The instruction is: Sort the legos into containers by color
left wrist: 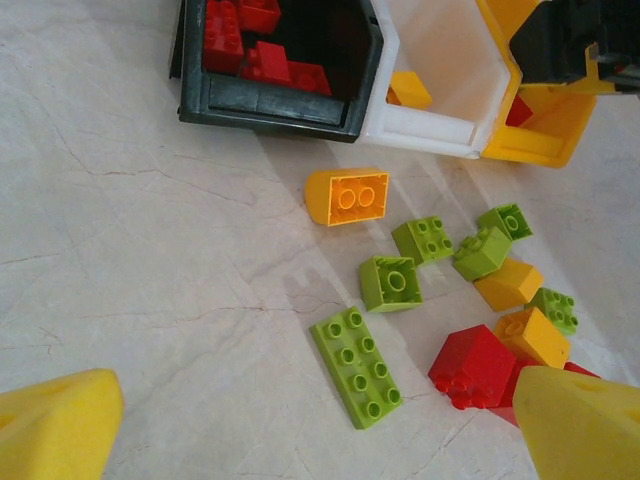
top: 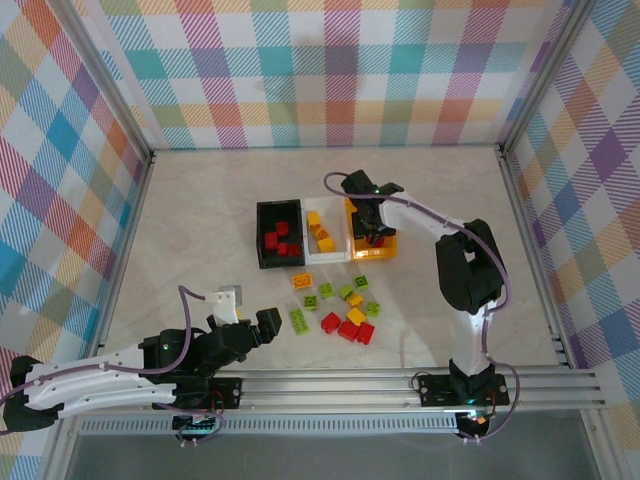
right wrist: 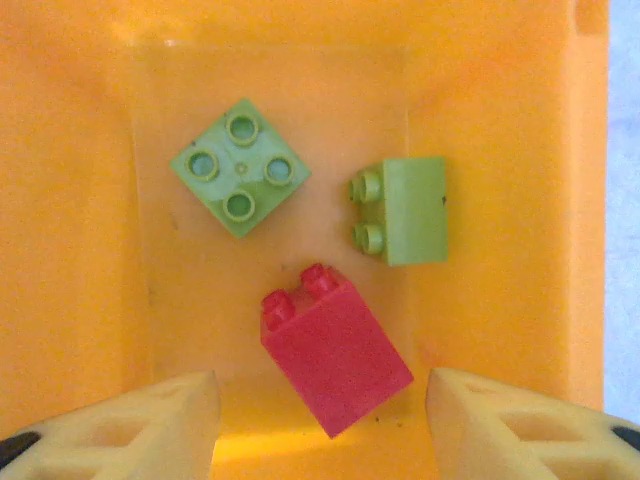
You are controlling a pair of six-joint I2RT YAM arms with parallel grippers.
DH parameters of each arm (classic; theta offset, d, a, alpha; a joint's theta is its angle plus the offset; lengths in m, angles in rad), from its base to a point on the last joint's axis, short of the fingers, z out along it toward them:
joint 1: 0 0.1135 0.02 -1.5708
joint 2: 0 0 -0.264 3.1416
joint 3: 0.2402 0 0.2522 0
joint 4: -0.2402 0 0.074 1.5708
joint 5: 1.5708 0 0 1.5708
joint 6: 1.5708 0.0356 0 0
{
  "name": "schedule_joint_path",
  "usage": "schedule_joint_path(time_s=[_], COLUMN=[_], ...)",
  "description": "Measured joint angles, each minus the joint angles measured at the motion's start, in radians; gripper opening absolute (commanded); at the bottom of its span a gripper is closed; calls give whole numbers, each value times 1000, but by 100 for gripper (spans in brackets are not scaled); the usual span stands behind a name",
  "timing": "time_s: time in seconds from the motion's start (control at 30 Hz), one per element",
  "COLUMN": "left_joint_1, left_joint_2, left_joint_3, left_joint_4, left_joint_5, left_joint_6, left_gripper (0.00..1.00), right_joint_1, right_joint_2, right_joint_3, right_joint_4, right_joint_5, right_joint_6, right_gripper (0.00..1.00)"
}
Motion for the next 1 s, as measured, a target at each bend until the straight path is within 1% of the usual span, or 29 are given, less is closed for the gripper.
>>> schedule_joint_path(time_s=[0.23, 0.4, 0.5, 0.67, 0.83, 0.93, 1.0], left_joint_1=[0, 0, 0, 0, 0, 0, 2], left_joint_2=[6, 6, 6, 6, 6, 6, 6], left_joint_3=[0, 0, 0, 0, 0, 0, 0], left_joint_4=[-2, -2, -3, -16, -19, -20, -22], left_joint_5=[0, 0, 0, 0, 0, 0, 0], left_joint_6=[-7, -17, -22, -26, -26, -26, -26], left_gripper=[100, 100, 100, 100, 100, 100, 100], right_joint_1=[-1, 3, 4, 6, 8, 9, 11], right_joint_2=[57, 70, 72, 99, 102, 105, 109], right_joint_3=[48, 45, 35, 2, -2, -1, -1], right_joint_4=[-23, -13, 8, 63, 72, 72, 75], right_joint_5=[45, 68, 66, 87, 95, 97, 104], right_joint_6=[-1, -2, -1, 11, 24, 26, 30], right_gripper=[58, 56, 52, 52, 54, 48, 47])
